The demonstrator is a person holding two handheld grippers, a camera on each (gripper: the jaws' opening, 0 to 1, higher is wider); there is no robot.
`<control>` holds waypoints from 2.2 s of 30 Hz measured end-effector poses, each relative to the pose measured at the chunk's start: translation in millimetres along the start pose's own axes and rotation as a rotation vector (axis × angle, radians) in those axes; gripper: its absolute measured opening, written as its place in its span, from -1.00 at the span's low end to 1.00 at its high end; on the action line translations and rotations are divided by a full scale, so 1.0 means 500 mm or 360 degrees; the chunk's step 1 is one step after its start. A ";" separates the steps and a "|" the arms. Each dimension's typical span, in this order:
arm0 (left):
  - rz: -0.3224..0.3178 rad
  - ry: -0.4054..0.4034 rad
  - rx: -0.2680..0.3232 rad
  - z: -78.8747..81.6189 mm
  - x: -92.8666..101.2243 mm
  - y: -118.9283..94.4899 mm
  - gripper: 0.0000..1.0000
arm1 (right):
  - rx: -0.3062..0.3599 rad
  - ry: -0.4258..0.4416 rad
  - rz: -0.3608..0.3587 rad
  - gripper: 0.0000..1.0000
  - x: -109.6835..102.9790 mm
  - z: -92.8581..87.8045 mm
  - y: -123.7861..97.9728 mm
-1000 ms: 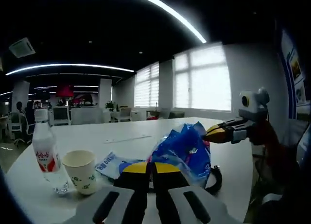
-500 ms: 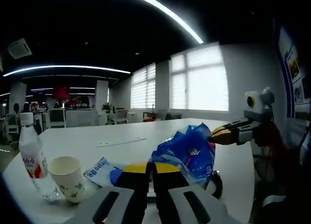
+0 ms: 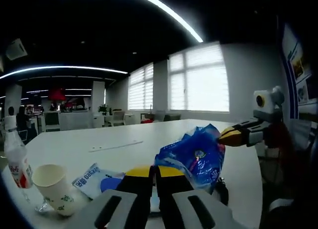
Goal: Arrange the tabletop items into an orderly group along one side of the table until the central work area is clear of visible clutter.
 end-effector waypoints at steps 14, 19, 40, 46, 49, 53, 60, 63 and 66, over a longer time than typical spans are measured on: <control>-0.0024 -0.0006 0.0025 0.000 -0.001 0.049 -0.99 | 0.0002 0.0082 -0.0069 -1.00 0.040 -0.015 0.003; -0.0024 0.0004 0.0017 0.002 -0.008 0.066 -0.99 | -0.0015 0.0053 -0.0082 -1.00 0.043 -0.017 0.006; -0.0029 0.0031 -0.0011 0.014 -0.027 0.109 -0.99 | -0.0044 0.0085 -0.0149 -1.00 0.073 -0.018 0.029; -0.0034 0.0103 -0.0047 0.026 -0.024 0.122 -0.99 | -0.0033 0.0082 -0.0192 -1.00 0.087 -0.009 0.034; -0.0028 0.0129 -0.0052 0.029 -0.025 0.125 -0.99 | -0.0034 0.0077 -0.0199 -1.00 0.088 -0.009 0.037; -0.0022 0.0106 -0.0052 0.031 -0.032 0.129 -0.99 | -0.0035 0.0093 -0.0207 -1.00 0.090 -0.010 0.040; 0.0002 0.0194 -0.0094 0.040 -0.038 0.147 -0.99 | -0.0050 0.0127 -0.0245 -1.00 0.100 -0.010 0.050; 0.0004 0.0192 -0.0088 0.041 -0.036 0.153 -0.99 | -0.0065 0.0144 -0.0261 -1.00 0.102 -0.014 0.054; -0.0002 0.0150 -0.0076 0.040 -0.039 0.158 -0.99 | -0.0073 0.0176 -0.0277 -1.00 0.110 -0.019 0.057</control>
Point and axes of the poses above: the point that each gripper's makers call its tool centre point, and the gripper's own axes: y roughly forward along the fingers, x roughly to its right, z roughly out of its top, the point moved 6 cm from there along -y, roughly backward along the fingers, and after that the axes turned 13 degrees about -z, right-handed, at the moved point
